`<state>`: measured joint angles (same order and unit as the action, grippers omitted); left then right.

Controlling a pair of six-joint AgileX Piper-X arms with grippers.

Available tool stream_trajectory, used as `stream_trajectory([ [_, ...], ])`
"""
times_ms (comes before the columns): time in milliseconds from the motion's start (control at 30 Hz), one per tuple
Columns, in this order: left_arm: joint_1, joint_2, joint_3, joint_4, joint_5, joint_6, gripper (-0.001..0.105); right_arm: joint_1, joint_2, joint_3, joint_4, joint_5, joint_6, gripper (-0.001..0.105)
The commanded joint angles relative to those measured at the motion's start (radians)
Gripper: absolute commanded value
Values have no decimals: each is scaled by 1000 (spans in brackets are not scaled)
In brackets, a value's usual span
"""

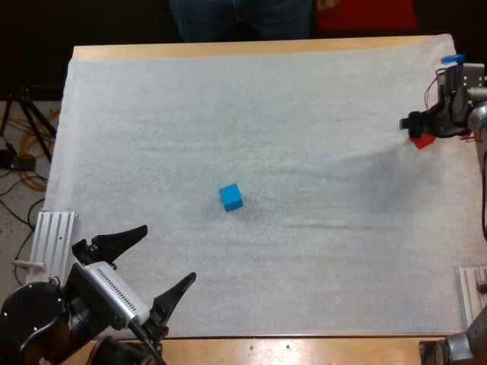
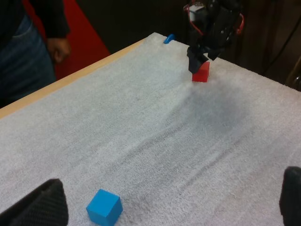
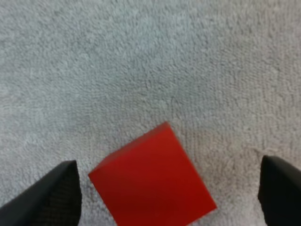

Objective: Stack red cube on blue cube

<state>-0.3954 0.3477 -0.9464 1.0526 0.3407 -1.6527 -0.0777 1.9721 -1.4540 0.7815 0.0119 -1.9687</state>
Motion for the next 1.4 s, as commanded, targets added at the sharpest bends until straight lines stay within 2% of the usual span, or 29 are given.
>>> stream_trajectory([
  [0,-5,3,-6,-2,8,-10,87,-1,6,-9,-12,-17,-9,72],
  [167,-5,3,-6,-2,8,-10,87,-1,26,-9,-18,-17,-9,71],
  [233,-5,3,-6,-2,8,-10,87,-1,26,-9,-21,-17,-9,68],
  [300,-5,3,-6,-2,8,-10,87,-1,26,-9,-21,-17,1,53],
  [333,-5,3,-6,-2,8,-10,87,-1,26,-9,-21,-17,7,50],
  [400,-5,3,-6,-2,8,-10,87,-1,26,-9,-21,-17,17,35],
  [500,-5,3,-6,-2,8,-10,87,-1,26,-9,-17,-17,22,27],
  [733,-5,3,-6,-2,8,-10,87,1,-21,-13,24,-17,21,25],
  [1033,-5,3,-6,-2,2,-10,87,13,-214,-13,118,-37,19,25],
  [1233,-5,3,-6,-2,-48,-10,87,102,-337,-13,198,-39,12,25],
  [1333,-5,3,-6,7,-116,-22,87,190,-394,-13,211,-39,14,25],
  [1367,-5,3,-6,25,-163,-32,87,230,-412,-13,211,-33,18,25],
])
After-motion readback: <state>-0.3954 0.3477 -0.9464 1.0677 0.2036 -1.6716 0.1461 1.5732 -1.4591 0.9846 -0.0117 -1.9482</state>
